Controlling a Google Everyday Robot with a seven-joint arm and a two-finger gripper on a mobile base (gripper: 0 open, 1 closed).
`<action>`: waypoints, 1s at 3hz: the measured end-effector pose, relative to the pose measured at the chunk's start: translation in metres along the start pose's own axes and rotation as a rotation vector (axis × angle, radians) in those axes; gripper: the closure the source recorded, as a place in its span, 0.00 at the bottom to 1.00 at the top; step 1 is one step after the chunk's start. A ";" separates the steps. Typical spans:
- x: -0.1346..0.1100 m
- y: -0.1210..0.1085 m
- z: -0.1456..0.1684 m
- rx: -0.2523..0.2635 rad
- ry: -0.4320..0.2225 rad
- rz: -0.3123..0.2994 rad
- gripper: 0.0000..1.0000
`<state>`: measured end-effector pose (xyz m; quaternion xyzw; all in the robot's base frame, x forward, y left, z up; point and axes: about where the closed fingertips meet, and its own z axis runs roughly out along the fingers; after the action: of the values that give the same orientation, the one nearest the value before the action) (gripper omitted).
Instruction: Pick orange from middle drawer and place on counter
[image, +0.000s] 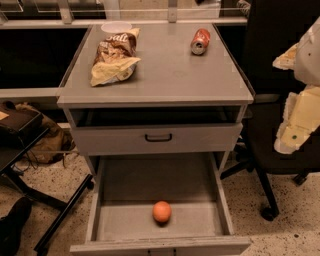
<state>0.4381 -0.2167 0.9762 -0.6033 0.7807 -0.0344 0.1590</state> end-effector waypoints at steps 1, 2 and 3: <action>0.000 0.000 0.000 0.000 0.000 0.000 0.00; -0.001 -0.001 0.006 -0.003 -0.016 -0.006 0.00; -0.008 0.003 0.069 -0.085 -0.066 -0.030 0.00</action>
Offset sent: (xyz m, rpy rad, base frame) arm 0.0059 0.0013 -0.0185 0.0313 0.0174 0.0236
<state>0.4576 -0.1984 0.9114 -0.6221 0.7666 0.0162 0.1584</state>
